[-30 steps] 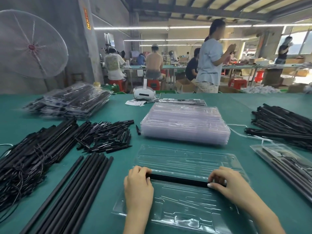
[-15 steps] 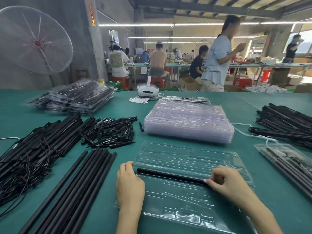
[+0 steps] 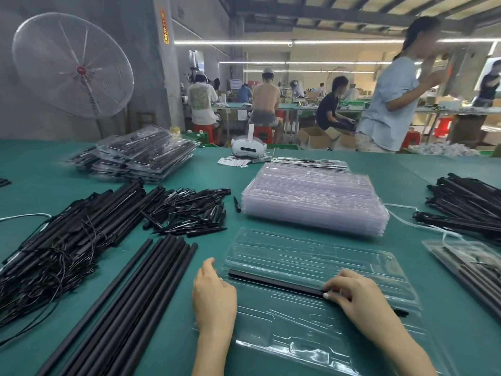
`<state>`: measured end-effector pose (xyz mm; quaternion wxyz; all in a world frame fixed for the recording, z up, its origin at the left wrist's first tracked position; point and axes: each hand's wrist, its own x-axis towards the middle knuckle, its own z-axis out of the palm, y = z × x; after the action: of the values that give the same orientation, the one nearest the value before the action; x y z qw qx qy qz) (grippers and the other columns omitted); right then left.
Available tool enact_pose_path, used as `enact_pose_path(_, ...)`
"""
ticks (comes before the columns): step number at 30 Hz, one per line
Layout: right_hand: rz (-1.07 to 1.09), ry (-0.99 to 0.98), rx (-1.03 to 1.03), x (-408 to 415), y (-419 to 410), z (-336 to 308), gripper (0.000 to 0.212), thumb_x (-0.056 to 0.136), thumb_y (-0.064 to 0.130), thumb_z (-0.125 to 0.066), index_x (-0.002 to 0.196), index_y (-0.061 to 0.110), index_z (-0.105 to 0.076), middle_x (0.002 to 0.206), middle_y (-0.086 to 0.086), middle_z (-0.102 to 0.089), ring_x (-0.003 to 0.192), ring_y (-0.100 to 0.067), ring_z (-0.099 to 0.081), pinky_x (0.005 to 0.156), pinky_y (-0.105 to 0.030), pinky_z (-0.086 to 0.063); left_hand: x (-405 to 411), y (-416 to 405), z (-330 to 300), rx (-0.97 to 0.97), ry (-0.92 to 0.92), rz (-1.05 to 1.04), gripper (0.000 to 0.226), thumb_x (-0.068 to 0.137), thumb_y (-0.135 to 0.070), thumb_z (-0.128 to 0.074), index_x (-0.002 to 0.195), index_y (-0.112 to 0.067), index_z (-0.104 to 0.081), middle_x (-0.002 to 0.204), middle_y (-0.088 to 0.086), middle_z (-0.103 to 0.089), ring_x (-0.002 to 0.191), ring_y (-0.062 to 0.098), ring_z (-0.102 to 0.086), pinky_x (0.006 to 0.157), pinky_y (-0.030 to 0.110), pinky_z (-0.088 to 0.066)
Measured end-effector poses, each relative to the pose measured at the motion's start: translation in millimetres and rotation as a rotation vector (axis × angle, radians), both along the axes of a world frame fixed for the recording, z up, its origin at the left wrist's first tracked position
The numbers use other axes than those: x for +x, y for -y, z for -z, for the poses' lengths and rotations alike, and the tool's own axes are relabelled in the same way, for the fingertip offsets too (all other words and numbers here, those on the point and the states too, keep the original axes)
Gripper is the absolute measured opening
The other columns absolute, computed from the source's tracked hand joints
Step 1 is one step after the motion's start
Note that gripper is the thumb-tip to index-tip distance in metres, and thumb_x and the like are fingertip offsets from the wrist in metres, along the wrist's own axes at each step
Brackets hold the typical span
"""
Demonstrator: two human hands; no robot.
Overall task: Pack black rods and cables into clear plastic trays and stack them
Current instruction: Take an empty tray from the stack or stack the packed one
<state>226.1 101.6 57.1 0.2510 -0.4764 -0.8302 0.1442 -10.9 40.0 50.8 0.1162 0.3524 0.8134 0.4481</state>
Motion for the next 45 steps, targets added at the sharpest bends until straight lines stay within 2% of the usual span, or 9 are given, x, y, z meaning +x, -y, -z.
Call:
enact_pose_path(11,-0.014,0.141,0.054,-5.2,-3.3,10.9,0.008,0.096,0.024,-0.053,0.099,0.02,-0.059,0.1,0.011,-0.051,0.096,-0.01,-0.053,0.085,-0.023,-0.041,1.8,2.7,-3.2,0.005,-0.041,0.016,0.043,0.09,0.003,-0.045,0.131,-0.011,-0.049,0.123,0.009,-0.055,0.113,0.027,-0.051,0.094,0.038,-0.042)
enact_pose_path(15,0.013,0.268,0.116,-7.6,-3.1,17.0,0.017,0.101,0.031,-0.04,0.111,0.025,-0.052,0.111,0.01,-0.046,0.107,-0.012,-0.042,0.091,-0.023,-0.033,3.3,5.5,-4.4,-0.024,-0.108,0.073,0.037,0.093,-0.004,-0.046,0.12,-0.023,-0.062,0.101,0.002,-0.049,0.097,0.023,-0.051,0.085,0.036,-0.044)
enact_pose_path(18,0.053,0.326,0.12,-11.1,-1.9,16.4,0.02,0.103,0.032,-0.032,0.115,0.028,-0.046,0.116,0.011,-0.042,0.111,-0.012,-0.037,0.092,-0.025,-0.029,3.9,7.4,-5.4,-0.068,-0.159,0.098,0.033,0.093,-0.009,-0.047,0.118,-0.025,-0.064,0.1,0.002,-0.045,0.1,0.022,-0.047,0.091,0.038,-0.041)
enact_pose_path(26,0.103,0.383,0.106,-13.0,3.1,17.8,0.024,0.104,0.025,-0.024,0.117,0.025,-0.044,0.119,0.006,-0.04,0.115,-0.017,-0.032,0.095,-0.035,-0.025,6.0,7.1,-5.4,-0.094,-0.165,0.104,0.034,0.091,-0.01,-0.052,0.123,-0.018,-0.06,0.103,0.005,-0.044,0.107,0.026,-0.044,0.093,0.039,-0.038)
enact_pose_path(31,0.105,0.334,0.095,-13.9,1.9,16.2,0.02,0.104,0.029,-0.03,0.115,0.026,-0.045,0.117,0.009,-0.041,0.113,-0.015,-0.034,0.086,-0.031,-0.023,5.2,5.7,-2.5,-0.117,-0.177,0.095,0.036,0.092,-0.012,-0.052,0.128,-0.012,-0.055,0.113,0.008,-0.047,0.111,0.026,-0.044,0.095,0.038,-0.038)
enact_pose_path(35,0.144,0.073,-0.011,-12.8,3.9,9.0,0.003,0.094,0.028,-0.056,0.093,0.03,-0.058,0.098,0.014,-0.051,0.103,-0.01,-0.045,0.084,-0.029,-0.032,4.8,4.6,-1.4,-0.163,-0.221,0.091,0.035,0.093,-0.016,-0.051,0.128,-0.015,-0.056,0.115,0.006,-0.045,0.11,0.024,-0.043,0.094,0.033,-0.034)
enact_pose_path(38,0.162,-0.139,-0.135,-11.1,5.6,2.7,0.019,0.085,0.021,-0.07,0.074,0.034,-0.06,0.085,0.011,-0.056,0.091,-0.013,-0.053,0.091,-0.035,-0.04,5.2,3.8,0.2,-0.177,-0.248,0.088,0.036,0.094,-0.019,-0.051,0.129,-0.016,-0.054,0.124,0.006,-0.042,0.116,0.024,-0.041,0.097,0.033,-0.032)
enact_pose_path(41,0.176,-0.183,-0.172,-11.0,8.0,-0.9,0.027,0.082,0.019,-0.073,0.069,0.039,-0.06,0.082,0.011,-0.057,0.086,-0.012,-0.055,0.09,-0.037,-0.043,6.8,1.7,-0.9,-0.103,-0.346,0.114,0.042,0.09,-0.005,-0.048,0.13,-0.017,-0.055,0.142,0.003,-0.04,0.132,0.018,-0.033,0.105,0.032,-0.024)
enact_pose_path(45,0.186,-0.199,-0.182,-11.3,7.7,-0.9,0.024,0.081,0.019,-0.073,0.07,0.037,-0.063,0.083,0.008,-0.059,0.086,-0.012,-0.056,0.09,-0.037,-0.044,17.5,1.4,-4.5,-0.04,-0.343,0.285,0.047,0.085,0.002,-0.044,0.118,-0.022,-0.066,0.124,-0.007,-0.06,0.118,0.012,-0.048,0.101,0.021,-0.023)
